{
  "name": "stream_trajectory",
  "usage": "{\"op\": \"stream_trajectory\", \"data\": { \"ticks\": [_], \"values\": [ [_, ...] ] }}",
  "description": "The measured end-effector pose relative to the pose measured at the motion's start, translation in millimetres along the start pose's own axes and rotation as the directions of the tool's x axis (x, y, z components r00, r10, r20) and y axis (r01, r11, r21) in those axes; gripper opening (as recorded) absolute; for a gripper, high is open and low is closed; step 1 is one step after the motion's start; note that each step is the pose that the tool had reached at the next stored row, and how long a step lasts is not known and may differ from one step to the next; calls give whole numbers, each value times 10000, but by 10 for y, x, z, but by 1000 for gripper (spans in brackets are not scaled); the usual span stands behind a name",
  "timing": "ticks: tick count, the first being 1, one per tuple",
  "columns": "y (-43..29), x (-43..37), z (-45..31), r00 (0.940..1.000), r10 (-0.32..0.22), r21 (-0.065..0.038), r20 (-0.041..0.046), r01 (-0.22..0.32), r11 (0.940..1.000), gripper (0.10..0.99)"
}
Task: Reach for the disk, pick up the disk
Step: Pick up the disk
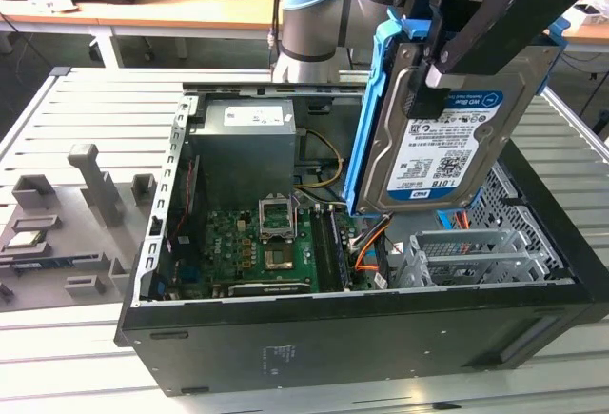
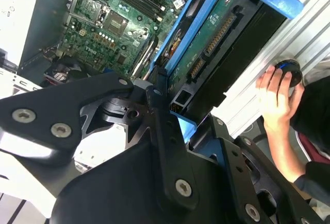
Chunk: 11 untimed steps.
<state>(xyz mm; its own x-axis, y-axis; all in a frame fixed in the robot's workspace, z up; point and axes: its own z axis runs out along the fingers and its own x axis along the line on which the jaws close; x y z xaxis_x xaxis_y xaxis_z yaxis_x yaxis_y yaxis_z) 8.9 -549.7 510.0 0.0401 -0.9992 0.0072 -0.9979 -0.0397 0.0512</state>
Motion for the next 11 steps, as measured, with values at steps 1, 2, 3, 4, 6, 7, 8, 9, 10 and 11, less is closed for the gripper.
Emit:
{"op": "stream_trajectory", "data": {
  "ticks": [1, 2, 3, 4, 6, 7, 8, 9, 10, 11],
  "values": [
    [-5, 0, 11, 10000, 0, 0, 1, 0, 10000, 365],
    [-8, 0, 20, 10000, 0, 0, 1, 0, 10000, 365],
    [-13, 0, 27, 10000, 0, 0, 0, 0, 10000, 365],
    [-14, 0, 31, 10000, 0, 0, 1, 0, 10000, 365],
    [-23, 1, 41, 10000, -1, 0, 0, 1, 10000, 365],
    [-25, 0, 44, 10000, -1, 0, 1, 1, 10000, 365],
    [-29, 1, 49, 10000, -1, 0, 0, 1, 10000, 365],
    [-32, 1, 54, 10000, 0, 0, 1, 0, 10000, 365],
    [-34, 1, 57, 10000, 0, 0, 1, 0, 10000, 365],
    [-38, 1, 62, 10000, 0, 0, 0, 0, 10000, 365]
  ]
}}
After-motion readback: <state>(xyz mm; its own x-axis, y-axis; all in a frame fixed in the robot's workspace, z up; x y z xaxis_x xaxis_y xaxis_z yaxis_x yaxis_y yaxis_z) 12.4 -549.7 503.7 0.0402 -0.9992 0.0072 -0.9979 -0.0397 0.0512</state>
